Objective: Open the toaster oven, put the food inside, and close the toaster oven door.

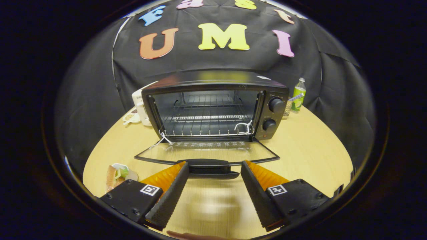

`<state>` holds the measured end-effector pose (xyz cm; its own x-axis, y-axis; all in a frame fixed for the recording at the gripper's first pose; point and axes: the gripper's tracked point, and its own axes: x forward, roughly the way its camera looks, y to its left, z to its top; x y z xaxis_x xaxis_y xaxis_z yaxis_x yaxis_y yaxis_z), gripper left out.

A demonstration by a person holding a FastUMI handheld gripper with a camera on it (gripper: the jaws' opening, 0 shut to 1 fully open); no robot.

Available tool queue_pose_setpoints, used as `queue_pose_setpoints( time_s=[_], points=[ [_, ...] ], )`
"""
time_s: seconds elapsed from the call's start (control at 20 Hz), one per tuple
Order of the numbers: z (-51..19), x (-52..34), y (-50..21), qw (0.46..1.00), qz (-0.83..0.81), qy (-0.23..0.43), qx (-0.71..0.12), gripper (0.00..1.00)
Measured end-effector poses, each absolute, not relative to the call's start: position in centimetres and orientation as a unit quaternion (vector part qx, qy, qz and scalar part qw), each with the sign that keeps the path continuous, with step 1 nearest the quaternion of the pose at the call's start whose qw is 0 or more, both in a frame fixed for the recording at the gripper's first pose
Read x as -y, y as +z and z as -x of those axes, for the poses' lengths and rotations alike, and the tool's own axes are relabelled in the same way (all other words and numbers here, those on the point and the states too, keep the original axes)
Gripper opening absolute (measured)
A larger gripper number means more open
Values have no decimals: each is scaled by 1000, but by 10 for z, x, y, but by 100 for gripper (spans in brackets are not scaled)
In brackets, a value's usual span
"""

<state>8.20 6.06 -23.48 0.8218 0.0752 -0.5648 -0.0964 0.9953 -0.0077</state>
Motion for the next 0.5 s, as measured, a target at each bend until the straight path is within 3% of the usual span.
queue_pose_setpoints(
  time_s=[0.5],
  points=[
    [-75, -71, -249, 929, -32, 74, -361, 98]
  ],
)
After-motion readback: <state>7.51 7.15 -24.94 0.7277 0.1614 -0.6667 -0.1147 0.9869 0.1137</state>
